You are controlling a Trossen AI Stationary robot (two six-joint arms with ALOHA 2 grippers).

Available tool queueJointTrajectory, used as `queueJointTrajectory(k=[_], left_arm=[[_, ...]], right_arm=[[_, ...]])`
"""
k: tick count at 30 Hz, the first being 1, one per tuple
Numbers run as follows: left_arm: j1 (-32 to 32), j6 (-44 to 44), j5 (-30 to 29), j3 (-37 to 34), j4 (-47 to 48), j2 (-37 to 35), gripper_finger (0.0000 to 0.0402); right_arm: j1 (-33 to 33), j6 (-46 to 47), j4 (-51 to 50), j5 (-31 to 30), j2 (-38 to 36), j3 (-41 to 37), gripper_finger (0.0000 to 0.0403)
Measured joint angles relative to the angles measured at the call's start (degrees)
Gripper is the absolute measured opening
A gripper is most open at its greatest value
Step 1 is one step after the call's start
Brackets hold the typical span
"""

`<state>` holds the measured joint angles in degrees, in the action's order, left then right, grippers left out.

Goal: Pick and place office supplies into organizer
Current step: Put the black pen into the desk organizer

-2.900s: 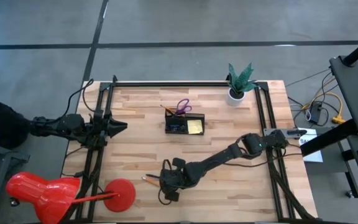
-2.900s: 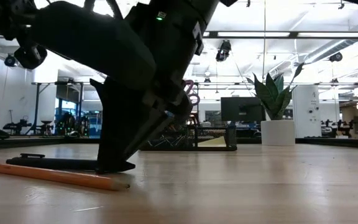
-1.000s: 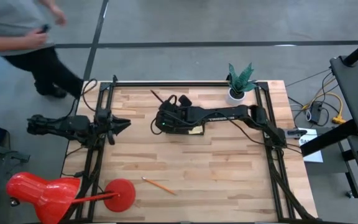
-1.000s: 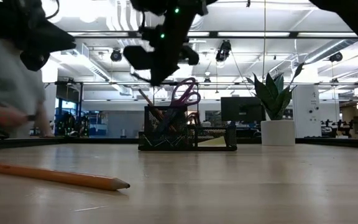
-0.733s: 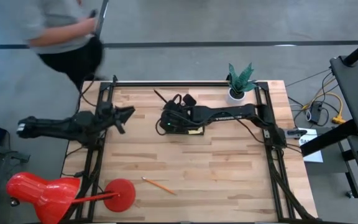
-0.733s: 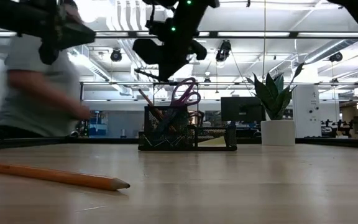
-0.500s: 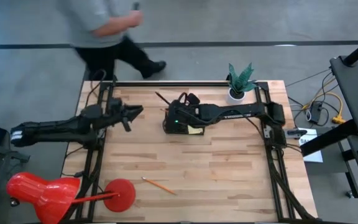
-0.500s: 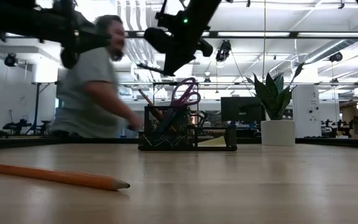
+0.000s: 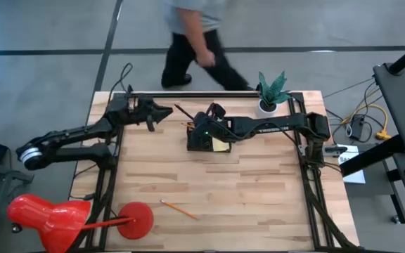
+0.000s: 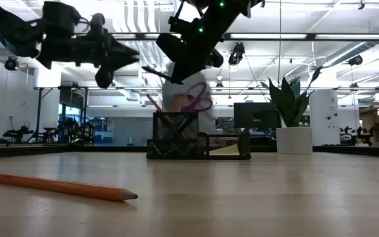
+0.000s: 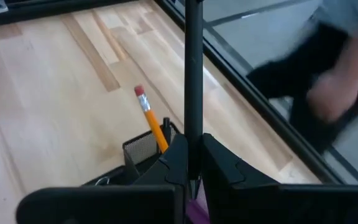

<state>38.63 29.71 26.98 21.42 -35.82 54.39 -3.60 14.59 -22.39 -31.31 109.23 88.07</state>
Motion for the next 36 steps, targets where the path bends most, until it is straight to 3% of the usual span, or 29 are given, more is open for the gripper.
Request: queueJointTrajectory(k=[6, 17, 25, 32, 36], left_arm=[[0.02, 0.11, 0.54, 0.04, 0.28, 3.76, 0.008], [0.42, -0.21, -1.72, 0.67, -0.63, 6.15, 0.0181], [1.87, 4.39, -1.81, 0.67, -15.69, 14.11, 0.0185], [1.86, 4.45, 0.78, 3.31, -16.45, 18.79, 0.0182], [1.86, 3.79, 1.07, 4.91, -16.55, 19.72, 0.0152]], right_arm=[[-0.59, -1.75, 1.81, 0.6, 0.0, -0.02, 0.0013], [-0.82, -3.1, 3.99, 1.88, 0.0, -0.02, 0.0026], [-1.47, -3.7, 4.81, 4.43, 0.0, -0.13, 0.0027], [-1.46, -3.64, 5.2, 4.55, 0.0, -0.15, 0.0028], [-1.49, -3.48, 5.2, 4.53, 0.0, -0.26, 0.0029]])
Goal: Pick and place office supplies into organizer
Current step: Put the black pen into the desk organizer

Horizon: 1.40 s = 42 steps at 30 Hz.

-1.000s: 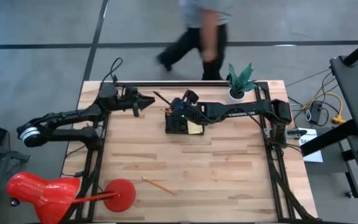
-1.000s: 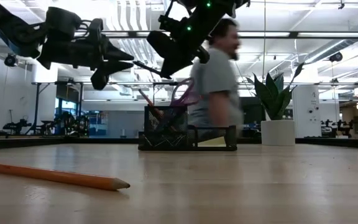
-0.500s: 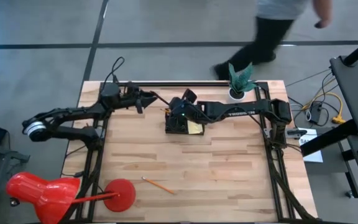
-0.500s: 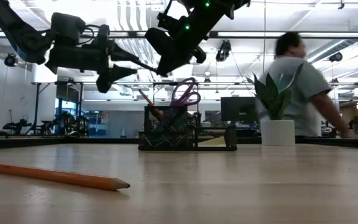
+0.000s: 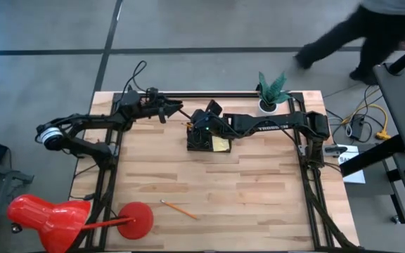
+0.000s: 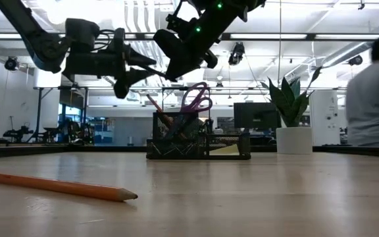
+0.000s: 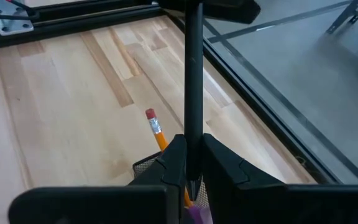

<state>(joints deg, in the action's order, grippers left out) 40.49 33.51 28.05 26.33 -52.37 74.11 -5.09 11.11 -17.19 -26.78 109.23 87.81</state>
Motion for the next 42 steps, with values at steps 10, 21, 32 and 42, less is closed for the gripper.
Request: queueJointTrajectory(k=[10, 21, 32, 42], left_arm=[[-0.11, -4.63, 3.08, -0.13, 1.41, -1.13, 0.0018], [-0.04, -10.22, 2.98, -0.41, 6.15, -1.99, 0.0017], [-0.51, -17.4, 5.33, 0.53, 12.64, -5.11, 0.0017], [-4.57, -38.88, 2.05, 7.88, 36.18, -10.1, 0.0017]], right_arm=[[-0.75, 1.53, -0.88, 0.06, 0.11, -0.09, 0.0031], [-0.84, 7.49, -13.89, -3.46, -0.13, -0.33, 0.0129], [0.34, 10.61, -19.35, -4.99, -0.42, -0.44, 0.018], [1.76, 3.78, -10.95, -4.43, -0.83, 0.93, 0.018]])
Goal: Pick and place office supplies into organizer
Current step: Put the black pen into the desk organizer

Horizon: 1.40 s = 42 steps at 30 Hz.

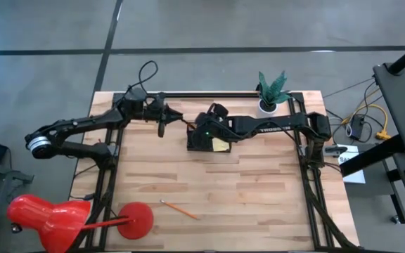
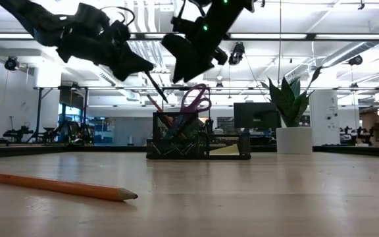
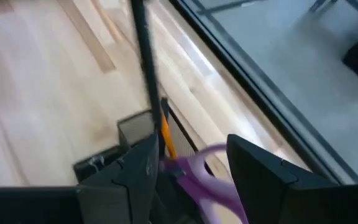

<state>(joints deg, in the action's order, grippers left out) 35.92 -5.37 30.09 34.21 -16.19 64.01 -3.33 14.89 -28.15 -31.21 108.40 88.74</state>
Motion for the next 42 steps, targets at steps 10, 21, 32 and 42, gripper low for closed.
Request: queueJointTrajectory(k=[10, 21, 32, 42], left_arm=[[-2.33, -6.26, -2.33, 3.04, 1.84, 2.64, 0.0019], [-7.48, -15.6, -7.6, 7.48, 7.81, 9.92, 0.0021], [-8.0, -13.68, -10.69, 8.93, 7.9, 17.87, 0.0022], [-8.67, -8.66, -14.11, 8.93, 8.75, 13.31, 0.0096]], right_arm=[[4.01, -6.61, 0.28, -16.81, -0.65, 7.69, 0.0176], [5.44, -2.12, -7.93, -24.49, -2.17, 14.39, 0.0171], [5.98, 4.62, -11.13, -24.25, -2.21, 12.1, 0.0166], [6.07, 4.7, -12.12, -24.17, -2.21, 11.63, 0.0166]])
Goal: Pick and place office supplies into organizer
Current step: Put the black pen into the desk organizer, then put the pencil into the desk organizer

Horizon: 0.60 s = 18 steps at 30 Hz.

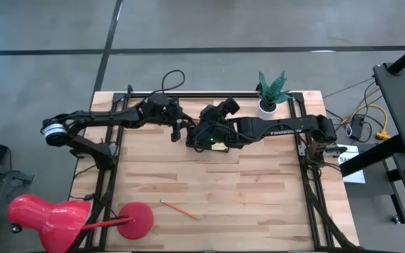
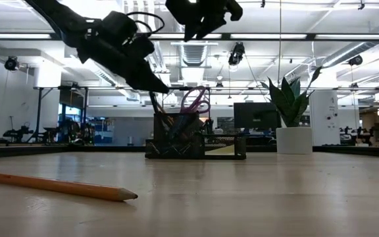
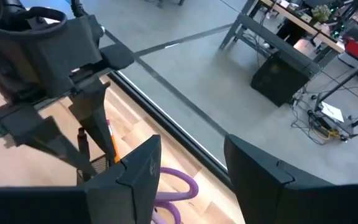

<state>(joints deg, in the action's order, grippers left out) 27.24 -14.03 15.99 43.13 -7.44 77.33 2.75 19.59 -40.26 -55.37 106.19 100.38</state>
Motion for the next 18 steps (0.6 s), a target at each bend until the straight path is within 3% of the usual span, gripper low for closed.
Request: queueJointTrajectory(k=[6, 9, 13, 18], left_arm=[[-0.34, 5.28, -3.69, 0.02, 0.88, -1.29, 0.0184], [-0.5, 6.2, -5.03, 0.02, 1.37, -5.02, 0.0216], [-1.0, 6.29, -4.38, 0.11, 6.83, -13.48, 0.0233], [-1.82, 8.81, -1.07, -0.44, 18.56, -25.31, 0.0235]], right_arm=[[0.0, -0.01, -0.05, 0.31, 0.0, -0.1, 0.0169], [0.0, 0.05, -1.92, 3.95, 0.0, -0.11, 0.0168], [-0.11, 3.97, -8.17, 16.71, 0.0, -1.42, 0.0168], [1.04, 3.47, -5.41, 35.58, 0.07, -6.41, 0.0164]])
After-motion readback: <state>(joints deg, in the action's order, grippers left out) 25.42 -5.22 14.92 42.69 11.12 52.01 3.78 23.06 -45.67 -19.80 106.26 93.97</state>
